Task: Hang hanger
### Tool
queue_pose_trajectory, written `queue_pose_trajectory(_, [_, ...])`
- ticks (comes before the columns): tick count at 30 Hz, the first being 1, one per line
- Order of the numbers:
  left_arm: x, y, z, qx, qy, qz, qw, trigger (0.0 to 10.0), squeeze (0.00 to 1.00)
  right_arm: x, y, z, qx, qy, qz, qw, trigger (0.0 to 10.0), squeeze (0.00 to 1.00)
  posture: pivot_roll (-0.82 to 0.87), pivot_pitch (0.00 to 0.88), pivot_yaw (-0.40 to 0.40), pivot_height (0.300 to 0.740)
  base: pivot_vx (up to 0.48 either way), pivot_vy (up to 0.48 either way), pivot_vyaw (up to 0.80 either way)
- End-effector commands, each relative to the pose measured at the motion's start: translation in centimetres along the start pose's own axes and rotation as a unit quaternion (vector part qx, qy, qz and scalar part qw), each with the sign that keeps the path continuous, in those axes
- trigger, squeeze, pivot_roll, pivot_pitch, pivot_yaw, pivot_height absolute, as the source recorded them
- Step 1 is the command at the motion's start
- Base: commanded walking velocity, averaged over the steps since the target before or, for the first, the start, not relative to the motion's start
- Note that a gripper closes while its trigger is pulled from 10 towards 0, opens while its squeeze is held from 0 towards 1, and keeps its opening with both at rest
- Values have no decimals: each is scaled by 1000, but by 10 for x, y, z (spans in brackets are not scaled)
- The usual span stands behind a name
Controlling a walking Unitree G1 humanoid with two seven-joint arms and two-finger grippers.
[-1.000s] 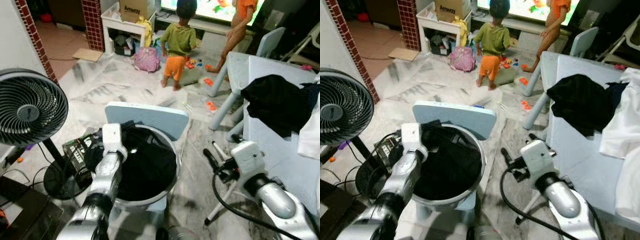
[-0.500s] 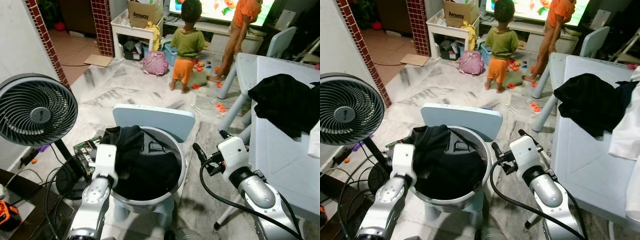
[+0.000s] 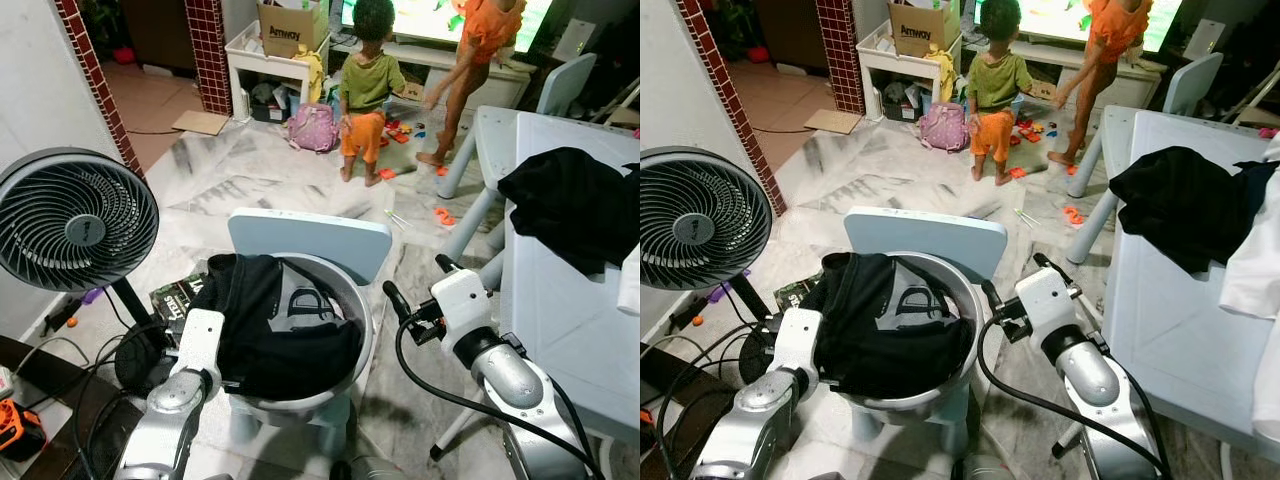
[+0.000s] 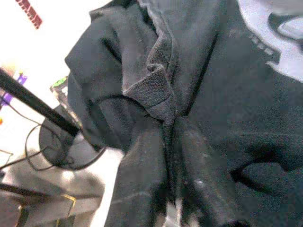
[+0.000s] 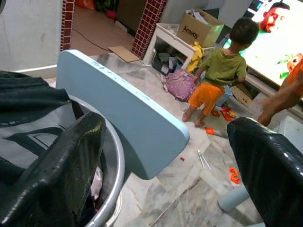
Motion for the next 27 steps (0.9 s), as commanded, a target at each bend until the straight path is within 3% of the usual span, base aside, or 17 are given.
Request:
queue_pose_trajectory(1, [2, 0, -1, -1, -4, -8, 1000, 10000, 1000, -1, -2, -2, -2, 3, 3, 1000, 10000, 0, -77, 0, -54, 740, 0, 0, 0])
queue_pose_trajectory(4, [2, 7, -5, 11, 6, -53, 999, 10000, 1000, 0, 0, -4, 1, 7, 7, 1000, 10000, 0, -81, 0, -58, 740, 0, 0, 0])
queue_pose_trajectory(7, [4, 10, -7, 14, 2, -57, 998, 10000, 1000, 2, 0, -5, 2, 6, 10, 1000, 10000, 0, -84, 0, -59, 740, 0, 0, 0])
queue_pose_trajectory(8, [3, 13, -9, 18, 2, -64, 998, 10000, 0, 2, 0, -5, 2, 5, 10, 1000, 10000, 0, -84, 0, -59, 740, 0, 0, 0])
queue_pose_trajectory(13, [1, 22, -17, 24, 10, -57, 998, 10000, 0, 0, 0, -5, 2, 9, 12, 1000, 10000, 0, -87, 0, -59, 740, 0, 0, 0])
queue_pose_trajectory(17, [5, 28, -24, 24, 1, -21, 999, 10000, 0, -3, 0, -5, 1, 16, 17, 1000, 10000, 0, -97, 0, -60, 740, 0, 0, 0])
queue_pose_trajectory(27, [17, 49, -42, 40, -19, -26, 999, 10000, 0, -3, 0, -7, 2, 17, 20, 1000, 10000, 0, -108, 0, -54, 740, 0, 0, 0])
Point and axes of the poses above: a point about 5 cm out from each wrist's last joint towards the gripper, its own z axis pointing back from the gripper into the wrist, its own y axis along the axis of the wrist's last joint, x = y × z, the point moved 2 cm from there along -z, pointing out of the wrist towards the gripper, and after that the axes turned 6 degrees about -z, right-handed, at the moved point
